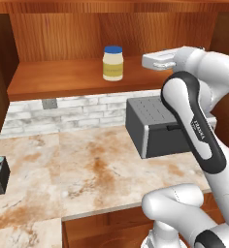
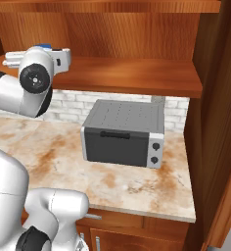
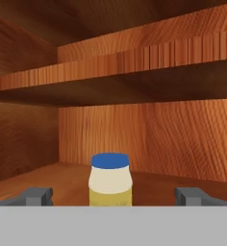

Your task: Collect the paprika, mayonnaise, and shaker from the cabinet and place them next to the stove.

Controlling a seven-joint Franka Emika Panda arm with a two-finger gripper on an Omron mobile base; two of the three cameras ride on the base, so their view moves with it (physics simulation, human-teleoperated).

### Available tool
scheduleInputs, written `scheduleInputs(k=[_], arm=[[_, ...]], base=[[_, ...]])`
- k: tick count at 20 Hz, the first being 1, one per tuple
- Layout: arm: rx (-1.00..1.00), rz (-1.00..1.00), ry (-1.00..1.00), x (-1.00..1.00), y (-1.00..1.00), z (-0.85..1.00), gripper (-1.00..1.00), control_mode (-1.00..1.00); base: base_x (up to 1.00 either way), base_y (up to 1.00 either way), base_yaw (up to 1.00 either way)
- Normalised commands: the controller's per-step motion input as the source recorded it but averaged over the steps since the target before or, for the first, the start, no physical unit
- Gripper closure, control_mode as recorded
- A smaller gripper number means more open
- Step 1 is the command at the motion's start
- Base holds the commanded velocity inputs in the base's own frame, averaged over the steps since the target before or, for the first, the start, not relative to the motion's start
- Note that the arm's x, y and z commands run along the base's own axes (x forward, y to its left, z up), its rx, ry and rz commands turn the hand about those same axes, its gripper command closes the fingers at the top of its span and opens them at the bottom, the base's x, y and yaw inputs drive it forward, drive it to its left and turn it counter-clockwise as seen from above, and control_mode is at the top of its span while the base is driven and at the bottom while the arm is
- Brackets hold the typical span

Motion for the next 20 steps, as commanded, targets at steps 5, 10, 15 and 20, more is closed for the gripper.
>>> scheduleInputs(k=[5, 10, 15, 20], arm=[[0.02, 0.00, 0.08, 0.37, 0.05, -0.04, -1.00, -1.00], [0.00, 0.00, 0.14, 0.42, 0.14, -0.07, -1.00, -1.00], [0.00, 0.00, 0.07, 0.32, 0.26, 0.00, -1.00, -1.00], [0.00, 0.00, 0.01, 0.21, 0.12, 0.00, -1.00, -1.00]], base=[[0.00, 0.00, 0.00], [0.00, 0.00, 0.00], [0.00, 0.00, 0.00], [0.00, 0.00, 0.00]])
